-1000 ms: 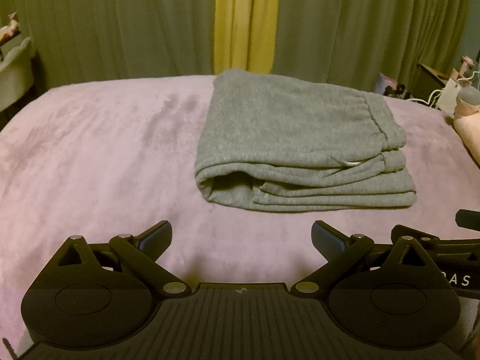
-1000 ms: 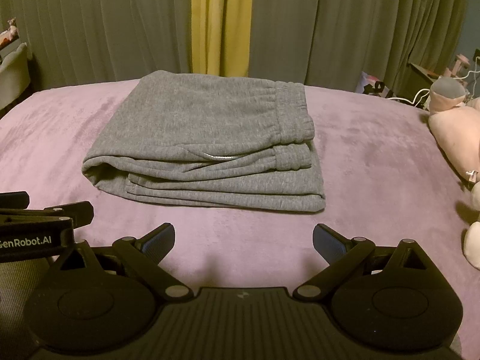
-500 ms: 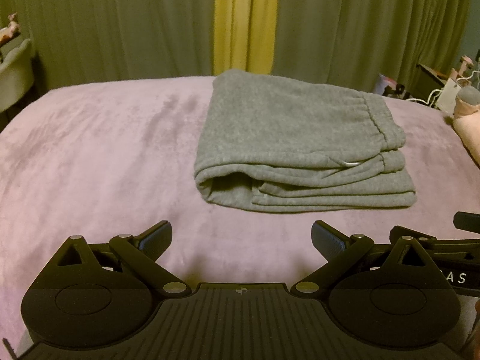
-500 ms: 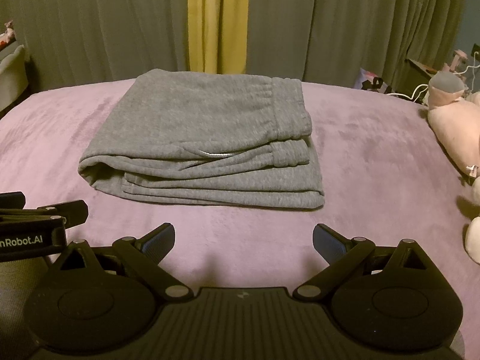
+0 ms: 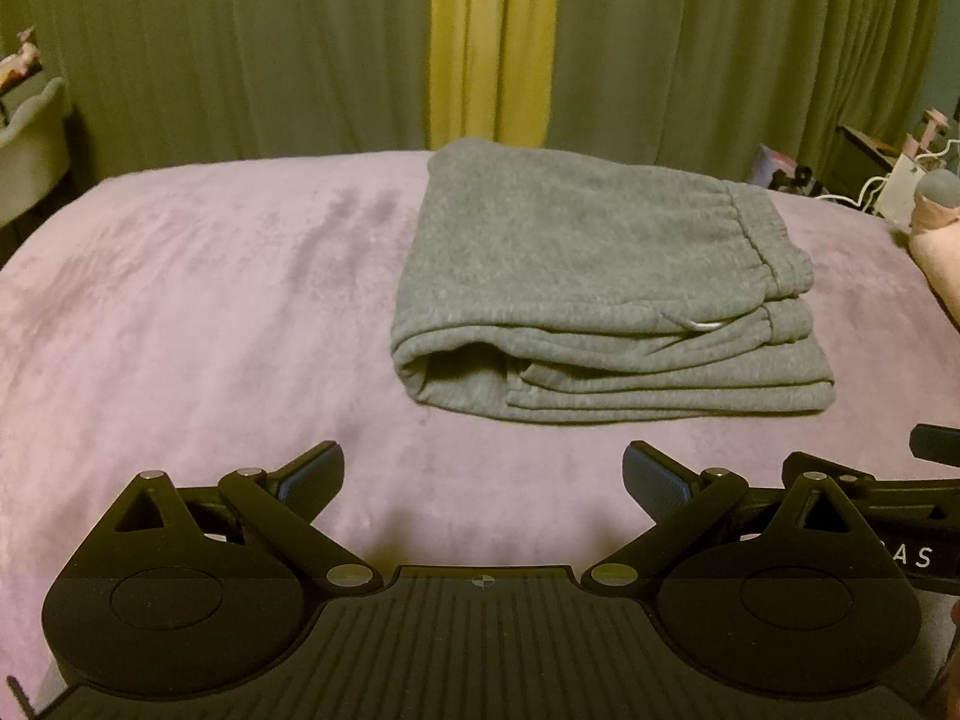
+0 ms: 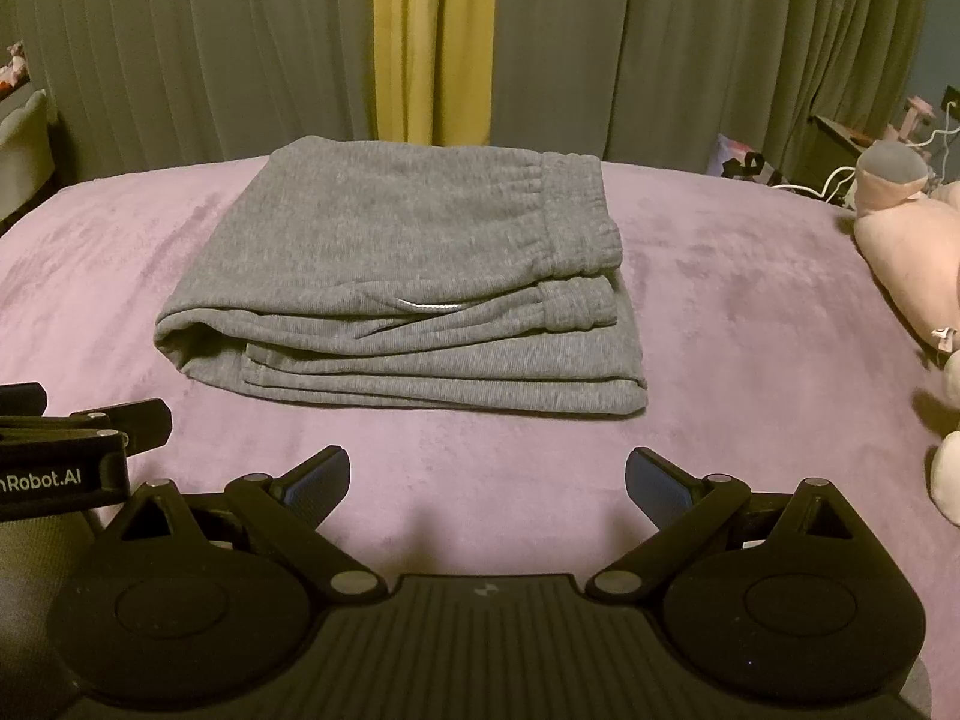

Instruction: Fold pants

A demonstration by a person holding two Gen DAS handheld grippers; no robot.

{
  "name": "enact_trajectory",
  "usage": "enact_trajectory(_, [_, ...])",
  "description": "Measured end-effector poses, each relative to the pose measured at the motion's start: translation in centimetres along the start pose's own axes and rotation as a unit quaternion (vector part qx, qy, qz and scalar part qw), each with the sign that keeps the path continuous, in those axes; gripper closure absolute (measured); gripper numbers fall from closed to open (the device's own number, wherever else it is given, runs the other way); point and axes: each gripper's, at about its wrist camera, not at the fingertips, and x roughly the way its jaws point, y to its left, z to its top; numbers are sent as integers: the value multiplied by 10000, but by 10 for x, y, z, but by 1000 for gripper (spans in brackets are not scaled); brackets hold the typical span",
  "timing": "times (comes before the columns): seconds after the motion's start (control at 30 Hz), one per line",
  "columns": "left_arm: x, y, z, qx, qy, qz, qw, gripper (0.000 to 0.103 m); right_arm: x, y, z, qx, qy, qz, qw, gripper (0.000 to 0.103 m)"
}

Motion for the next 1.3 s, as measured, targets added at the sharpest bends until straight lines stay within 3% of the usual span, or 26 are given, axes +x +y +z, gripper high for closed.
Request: enact_trajectory(1.3, [2,1,1,-28,63,91,9999,1,5,-1,2,86,9,-3,10000,4])
